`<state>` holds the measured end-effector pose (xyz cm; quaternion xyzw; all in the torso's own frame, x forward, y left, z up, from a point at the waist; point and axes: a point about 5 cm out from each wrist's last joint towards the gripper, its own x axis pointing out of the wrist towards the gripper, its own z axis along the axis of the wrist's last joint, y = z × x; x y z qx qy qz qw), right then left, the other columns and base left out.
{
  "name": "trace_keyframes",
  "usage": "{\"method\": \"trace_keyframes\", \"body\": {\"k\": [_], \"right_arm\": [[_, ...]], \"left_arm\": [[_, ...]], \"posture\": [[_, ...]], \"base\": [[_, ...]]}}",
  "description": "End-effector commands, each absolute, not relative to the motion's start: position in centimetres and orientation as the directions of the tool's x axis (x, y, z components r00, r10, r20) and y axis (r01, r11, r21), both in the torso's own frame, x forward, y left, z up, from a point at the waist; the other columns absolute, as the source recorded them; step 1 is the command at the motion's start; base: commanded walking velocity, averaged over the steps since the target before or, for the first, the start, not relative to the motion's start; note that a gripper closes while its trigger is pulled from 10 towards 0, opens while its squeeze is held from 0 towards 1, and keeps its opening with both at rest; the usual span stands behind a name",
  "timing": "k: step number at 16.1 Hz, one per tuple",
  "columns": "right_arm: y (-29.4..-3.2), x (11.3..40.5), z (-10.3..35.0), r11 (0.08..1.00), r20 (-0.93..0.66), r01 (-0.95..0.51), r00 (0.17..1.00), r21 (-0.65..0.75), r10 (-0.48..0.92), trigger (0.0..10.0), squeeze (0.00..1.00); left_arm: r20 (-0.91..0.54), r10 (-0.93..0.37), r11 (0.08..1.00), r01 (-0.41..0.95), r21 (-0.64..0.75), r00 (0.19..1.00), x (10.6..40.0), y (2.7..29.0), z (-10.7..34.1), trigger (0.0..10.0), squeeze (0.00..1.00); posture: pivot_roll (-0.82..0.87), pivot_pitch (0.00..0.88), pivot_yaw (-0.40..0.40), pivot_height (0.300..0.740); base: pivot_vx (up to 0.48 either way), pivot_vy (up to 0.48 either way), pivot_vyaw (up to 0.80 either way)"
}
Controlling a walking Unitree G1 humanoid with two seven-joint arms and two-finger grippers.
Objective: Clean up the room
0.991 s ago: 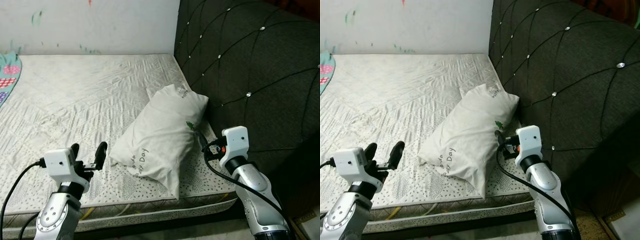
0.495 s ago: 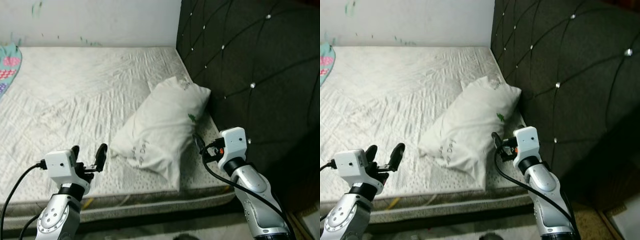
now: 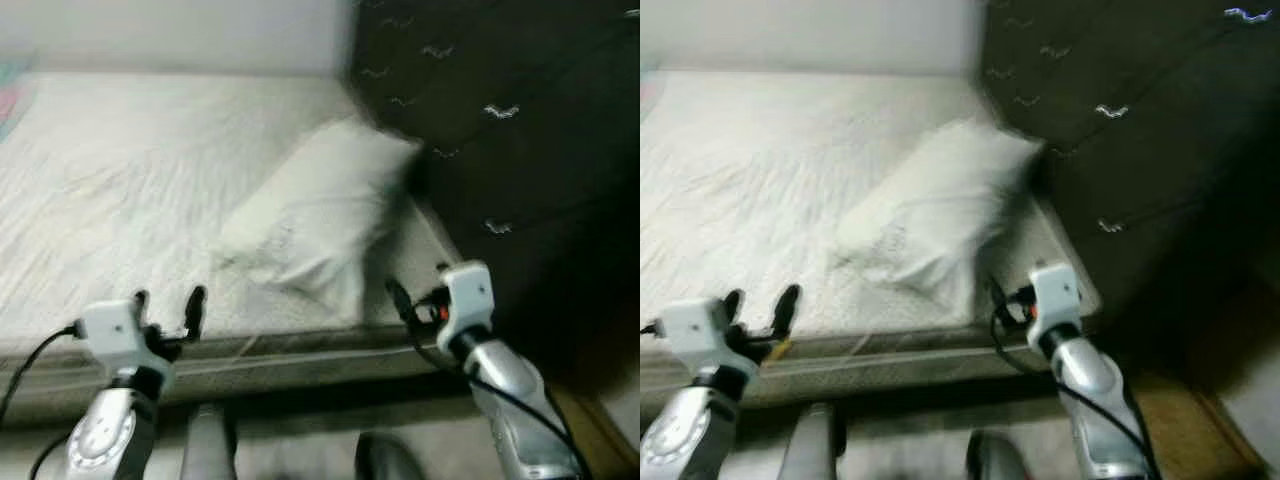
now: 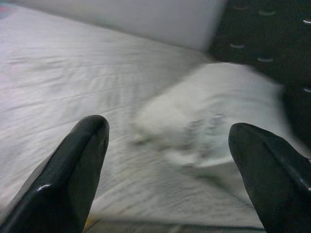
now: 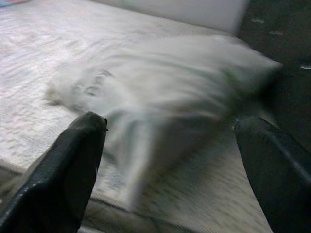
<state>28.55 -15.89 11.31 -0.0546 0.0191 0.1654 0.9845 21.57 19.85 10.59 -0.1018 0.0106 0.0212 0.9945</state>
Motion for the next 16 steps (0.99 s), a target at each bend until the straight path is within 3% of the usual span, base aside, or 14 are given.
{"method": "trace_keyframes", "body": {"k": [1, 5, 12, 16], "right_arm": [[-15.6, 28.6, 11.5, 0.935, -0.051, -0.342, 0.940, -0.098, 0.339, 10.0, 0.00], [-15.5, 28.6, 11.7, 0.924, -0.050, -0.368, 0.930, -0.103, 0.365, 10.0, 0.00], [-15.2, 27.7, 11.8, 0.906, -0.075, -0.412, 0.911, -0.099, 0.406, 10.0, 0.00], [-15.5, 27.7, 12.0, 0.906, -0.088, -0.411, 0.911, -0.107, 0.403, 10.0, 0.00]], "left_arm": [[-0.036, 0.042, 0.979, -0.048, -0.196, 0.998, 21.7, 19.8, 10.5, 10.0, 0.00], [-0.042, 0.052, 0.978, -0.059, -0.202, 0.998, 21.5, 19.6, 10.4, 10.0, 0.00], [-0.040, 0.064, 0.973, -0.071, -0.220, 0.997, 21.2, 19.2, 10.9, 10.0, 0.00], [-0.018, 0.059, 0.969, -0.062, -0.240, 0.998, 21.3, 19.0, 11.3, 10.0, 0.00]], "posture": [[0.05, 0.090, -0.058, 0.610], [0.04, 0.092, -0.066, 0.610], [0.01, 0.191, -0.087, 0.525], [-0.01, 0.210, -0.091, 0.525]], "base": [[0.000, 0.000, 0.00], [0.000, 0.000, 0.00], [0.000, 0.000, 0.00], [0.000, 0.000, 0.00]]}}
